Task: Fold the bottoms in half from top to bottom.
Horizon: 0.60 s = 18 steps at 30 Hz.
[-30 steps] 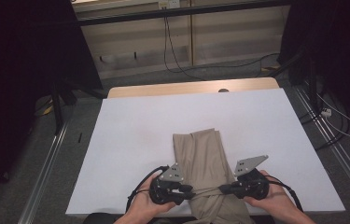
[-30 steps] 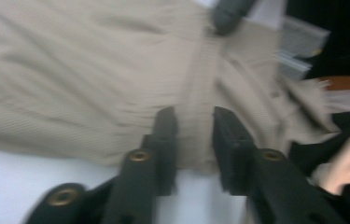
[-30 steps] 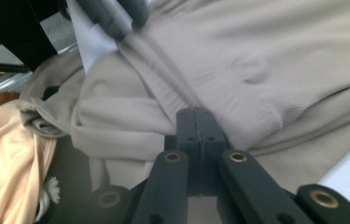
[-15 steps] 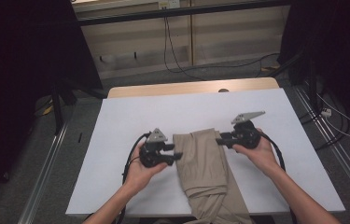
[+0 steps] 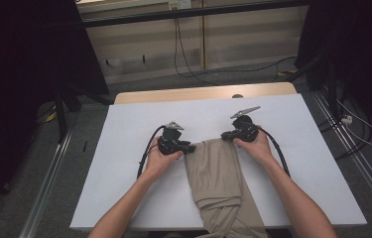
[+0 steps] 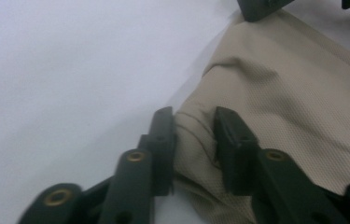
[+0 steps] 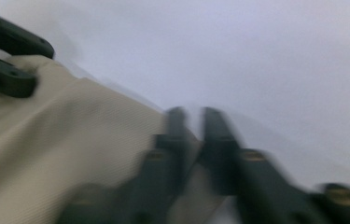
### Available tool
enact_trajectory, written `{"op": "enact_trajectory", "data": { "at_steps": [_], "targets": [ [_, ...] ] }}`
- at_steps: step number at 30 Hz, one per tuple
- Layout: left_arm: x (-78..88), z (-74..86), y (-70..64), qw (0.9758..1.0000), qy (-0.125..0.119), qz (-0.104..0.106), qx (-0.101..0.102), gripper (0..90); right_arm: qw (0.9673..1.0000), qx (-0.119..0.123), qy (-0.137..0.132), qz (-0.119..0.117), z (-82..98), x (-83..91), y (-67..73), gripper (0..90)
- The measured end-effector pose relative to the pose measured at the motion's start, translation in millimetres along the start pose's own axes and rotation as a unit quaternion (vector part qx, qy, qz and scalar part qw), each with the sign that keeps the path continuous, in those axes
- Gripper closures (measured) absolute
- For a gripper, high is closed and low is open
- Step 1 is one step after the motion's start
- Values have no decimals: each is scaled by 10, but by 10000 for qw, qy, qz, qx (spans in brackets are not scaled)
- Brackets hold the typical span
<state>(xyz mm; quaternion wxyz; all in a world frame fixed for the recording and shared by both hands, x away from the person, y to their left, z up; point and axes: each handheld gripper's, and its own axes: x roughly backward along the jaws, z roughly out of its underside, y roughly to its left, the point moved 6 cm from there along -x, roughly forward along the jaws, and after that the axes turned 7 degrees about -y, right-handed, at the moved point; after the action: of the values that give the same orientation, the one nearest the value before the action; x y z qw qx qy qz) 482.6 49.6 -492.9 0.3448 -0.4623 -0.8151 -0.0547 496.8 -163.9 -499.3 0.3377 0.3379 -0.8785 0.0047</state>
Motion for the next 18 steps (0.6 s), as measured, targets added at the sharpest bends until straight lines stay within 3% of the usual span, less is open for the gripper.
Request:
{"op": "enact_trajectory", "data": {
  "at_steps": [3, 7, 9, 11, 12, 16, 18],
  "targets": [
    [14, 2, 4, 10000, 0, -17, 49, 803, 10000, 27, 36, 71, 1, 59, -33, 900],
    [22, -1, 10, 10000, -3, -49, 80, 803, 9996, 112, 117, 240, 25, 181, -101, 900],
    [10, -1, 14, 10000, -18, -69, 67, 777, 9998, 13, 50, 208, 55, 240, -140, 896],
    [3, 1, 26, 9998, 0, -153, 87, 660, 9999, -29, 37, 104, 104, 248, -153, 756],
    [13, 1, 30, 9998, -12, -148, 123, 652, 9997, -38, 52, 244, 129, 243, -174, 709],
    [92, 7, 65, 9991, -141, -240, 330, 568, 9991, -374, -100, -147, 145, 243, -180, 604],
    [113, 32, 95, 9985, -190, -349, 382, 516, 9988, -397, -105, -259, 142, 237, -154, 607]
  ]
}}
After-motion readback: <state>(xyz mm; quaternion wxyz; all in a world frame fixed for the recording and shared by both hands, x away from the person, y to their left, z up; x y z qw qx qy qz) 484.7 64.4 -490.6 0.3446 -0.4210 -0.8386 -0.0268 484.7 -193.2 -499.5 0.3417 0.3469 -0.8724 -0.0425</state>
